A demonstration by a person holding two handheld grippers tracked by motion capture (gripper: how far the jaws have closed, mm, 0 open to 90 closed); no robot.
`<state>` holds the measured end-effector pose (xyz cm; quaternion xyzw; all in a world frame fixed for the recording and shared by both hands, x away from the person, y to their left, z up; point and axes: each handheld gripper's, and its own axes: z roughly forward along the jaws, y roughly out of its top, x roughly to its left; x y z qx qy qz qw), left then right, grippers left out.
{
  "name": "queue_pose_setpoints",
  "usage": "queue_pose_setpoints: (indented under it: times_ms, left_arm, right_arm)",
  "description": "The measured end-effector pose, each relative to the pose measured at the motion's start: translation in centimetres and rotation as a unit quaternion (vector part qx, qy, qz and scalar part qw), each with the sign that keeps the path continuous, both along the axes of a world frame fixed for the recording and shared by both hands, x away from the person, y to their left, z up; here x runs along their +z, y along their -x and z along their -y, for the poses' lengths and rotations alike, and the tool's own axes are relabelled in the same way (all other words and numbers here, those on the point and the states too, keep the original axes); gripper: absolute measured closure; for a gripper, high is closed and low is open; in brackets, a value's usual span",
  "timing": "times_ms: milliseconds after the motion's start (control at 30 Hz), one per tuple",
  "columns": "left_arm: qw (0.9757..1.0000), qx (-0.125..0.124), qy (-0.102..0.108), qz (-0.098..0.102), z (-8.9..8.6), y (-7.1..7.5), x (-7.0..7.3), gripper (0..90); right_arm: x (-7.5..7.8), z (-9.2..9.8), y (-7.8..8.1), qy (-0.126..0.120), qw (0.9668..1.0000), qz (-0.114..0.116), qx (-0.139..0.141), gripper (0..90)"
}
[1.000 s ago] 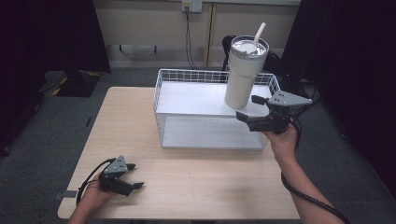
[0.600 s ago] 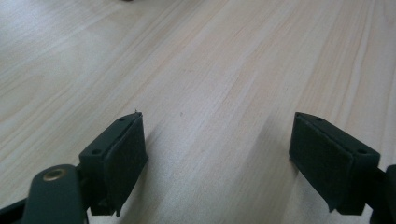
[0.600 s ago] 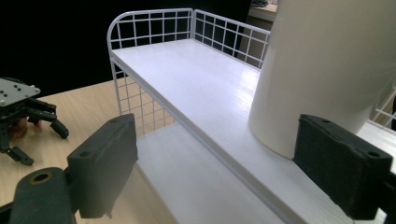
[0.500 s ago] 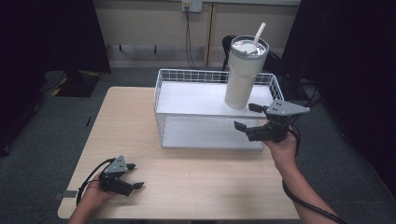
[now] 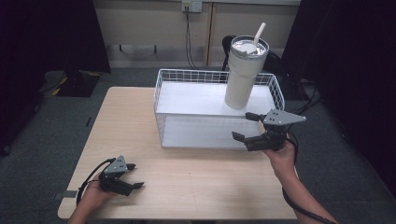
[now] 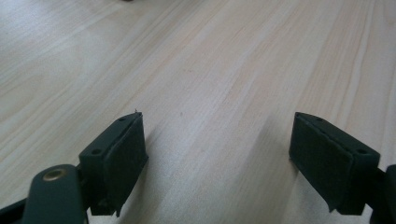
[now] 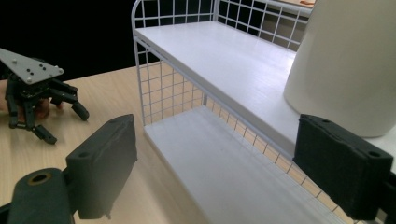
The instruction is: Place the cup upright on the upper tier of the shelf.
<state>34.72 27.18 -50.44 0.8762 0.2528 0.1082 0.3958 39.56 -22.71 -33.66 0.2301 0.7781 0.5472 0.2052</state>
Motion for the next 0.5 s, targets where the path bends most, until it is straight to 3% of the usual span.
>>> queue_pose_setpoints:
  times_ms: [500]
  left_arm:
    - [1.0000, 0.000, 0.000, 0.000, 0.0, 0.0, 0.0, 18.3]
  right_arm:
    - [-2.5, -0.1, 1.2, 0.016, 0.9997, -0.015, 0.013, 12.0]
